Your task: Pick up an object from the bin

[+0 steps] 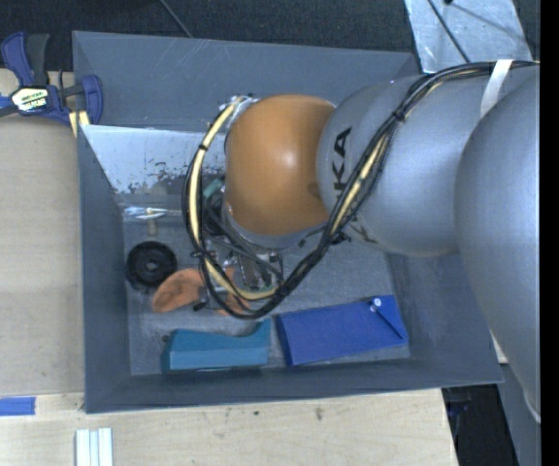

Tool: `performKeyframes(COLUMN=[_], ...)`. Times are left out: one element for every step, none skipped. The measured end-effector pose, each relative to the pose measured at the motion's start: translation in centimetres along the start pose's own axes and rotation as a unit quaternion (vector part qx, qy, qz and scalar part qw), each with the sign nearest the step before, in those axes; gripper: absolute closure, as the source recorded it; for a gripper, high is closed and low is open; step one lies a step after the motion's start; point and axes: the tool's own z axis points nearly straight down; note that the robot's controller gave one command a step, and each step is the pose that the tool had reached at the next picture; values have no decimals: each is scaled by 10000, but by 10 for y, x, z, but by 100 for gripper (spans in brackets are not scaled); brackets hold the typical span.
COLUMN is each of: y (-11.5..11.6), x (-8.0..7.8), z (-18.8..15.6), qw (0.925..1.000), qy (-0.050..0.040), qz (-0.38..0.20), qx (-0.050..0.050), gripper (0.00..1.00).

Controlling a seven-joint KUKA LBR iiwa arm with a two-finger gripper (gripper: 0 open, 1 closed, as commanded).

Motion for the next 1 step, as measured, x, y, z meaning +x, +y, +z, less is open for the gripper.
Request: performKeyframes(y=[4], x=[2], z=[-33], qw=[10000], qy=[23], qz=[-19], qx=[4], gripper=[100])
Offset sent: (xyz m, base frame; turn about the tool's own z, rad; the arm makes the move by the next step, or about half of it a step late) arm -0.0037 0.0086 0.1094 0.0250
